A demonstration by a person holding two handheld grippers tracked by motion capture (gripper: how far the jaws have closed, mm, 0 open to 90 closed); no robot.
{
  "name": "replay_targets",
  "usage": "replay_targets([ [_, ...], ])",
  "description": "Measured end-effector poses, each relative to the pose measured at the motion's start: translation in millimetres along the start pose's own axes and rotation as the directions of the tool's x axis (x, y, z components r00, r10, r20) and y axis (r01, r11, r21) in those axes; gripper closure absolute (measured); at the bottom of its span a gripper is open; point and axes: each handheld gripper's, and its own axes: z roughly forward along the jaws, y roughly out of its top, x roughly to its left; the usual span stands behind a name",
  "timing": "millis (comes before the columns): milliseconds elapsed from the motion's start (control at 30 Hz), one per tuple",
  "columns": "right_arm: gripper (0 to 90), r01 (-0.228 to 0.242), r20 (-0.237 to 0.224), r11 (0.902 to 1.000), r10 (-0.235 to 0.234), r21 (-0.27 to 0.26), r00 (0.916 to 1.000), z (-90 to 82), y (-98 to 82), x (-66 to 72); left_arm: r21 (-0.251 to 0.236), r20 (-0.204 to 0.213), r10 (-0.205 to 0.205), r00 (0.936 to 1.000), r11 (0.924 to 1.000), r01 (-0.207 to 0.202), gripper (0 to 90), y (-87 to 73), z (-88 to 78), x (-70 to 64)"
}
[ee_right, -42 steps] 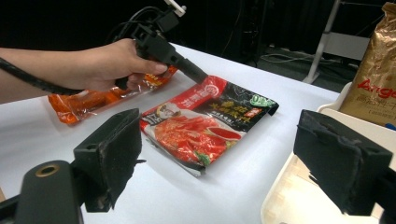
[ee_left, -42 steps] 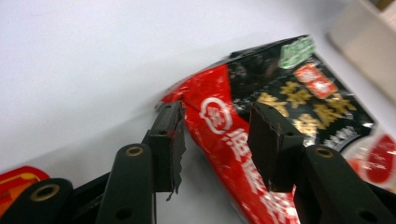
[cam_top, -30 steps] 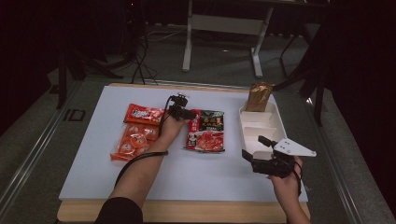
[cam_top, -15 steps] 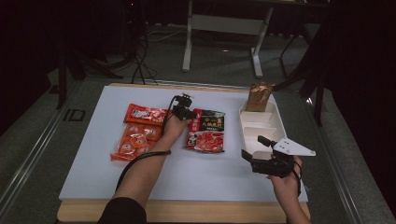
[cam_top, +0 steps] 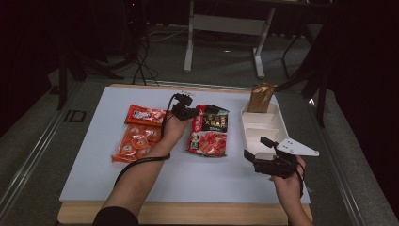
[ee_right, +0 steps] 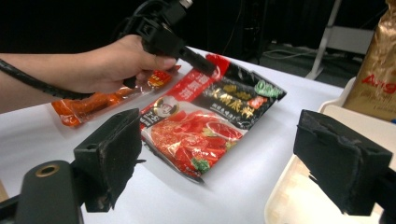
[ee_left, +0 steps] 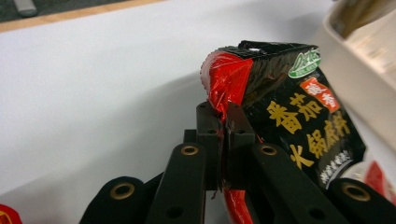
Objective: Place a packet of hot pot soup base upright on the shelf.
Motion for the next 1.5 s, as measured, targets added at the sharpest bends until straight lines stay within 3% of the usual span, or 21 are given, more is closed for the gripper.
replay_targets([
  [100,17.5,-0.003,0.011,0.9999,0.002,0.016,0.9999,-0.6,-0.1,-1.2,-0.019,-0.002,0.043,0.9991,0.9989,-0.043,87.7,1.7,-11.4,-7.8],
  [400,16.6,0.024,0.047,0.9996,-0.025,0.016,0.9986,-3.7,4.4,0.4,-0.090,0.043,0.060,0.9973,0.9943,-0.056,87.6,2.2,-38.6,-25.3],
  [567,19.4,0.062,-0.002,0.9980,-0.062,-0.010,0.9981,-4.2,6.5,-1.7,-0.126,0.049,0.096,0.9942,0.9880,-0.089,87.6,1.4,-52.3,-38.1],
  [700,19.2,0.089,0.000,0.9960,-0.089,-0.002,0.9960,-3.4,7.7,-0.9,-0.152,0.052,0.117,0.9918,0.9824,-0.108,87.6,-0.5,-59.3,-46.4],
  [733,18.7,0.087,-0.008,0.9962,-0.087,-0.006,0.9962,-3.2,8.0,-0.7,-0.165,0.047,0.134,0.9898,0.9784,-0.125,87.6,-1.5,-63.5,-51.3],
  [767,18.8,0.036,-0.049,0.9992,-0.035,0.016,0.9982,-2.9,9.5,-1.5,-0.171,0.053,0.136,0.9893,0.9774,-0.125,87.6,-2.0,-65.1,-52.7],
  [800,18.7,0.016,-0.062,0.9993,-0.014,0.034,0.9980,-2.7,10.2,-1.4,-0.173,0.053,0.139,0.9889,0.9766,-0.128,87.5,-2.0,-66.6,-54.2],
  [933,15.5,-0.008,-0.054,0.9990,0.010,0.043,0.9985,-3.7,11.9,-0.2,-0.188,0.062,0.171,0.9833,0.9695,-0.157,87.6,-1.8,-72.7,-61.2],
  [1100,13.8,-0.068,-0.082,0.9976,0.066,-0.012,0.9944,-8.7,14.1,-5.8,-0.211,0.077,0.187,0.9793,0.9630,-0.168,87.6,-1.5,-79.3,-68.1],
  [1300,10.2,0.004,-0.044,1.0000,-0.003,0.005,0.9990,-10.1,19.4,-3.0,-0.245,0.117,0.199,0.9729,0.9553,-0.166,87.5,-0.5,-93.2,-75.9],
  [1433,10.2,0.005,-0.024,0.9999,-0.005,0.011,0.9997,-6.2,21.8,-1.5,-0.277,0.154,0.183,0.9710,0.9511,-0.136,87.4,-0.7,-105.4,-75.1],
  [1500,10.2,0.009,-0.026,0.9999,-0.008,0.013,0.9996,-4.0,23.3,-1.9,-0.302,0.185,0.186,0.9648,0.9451,-0.124,87.4,-1.2,-111.7,-74.3],
])
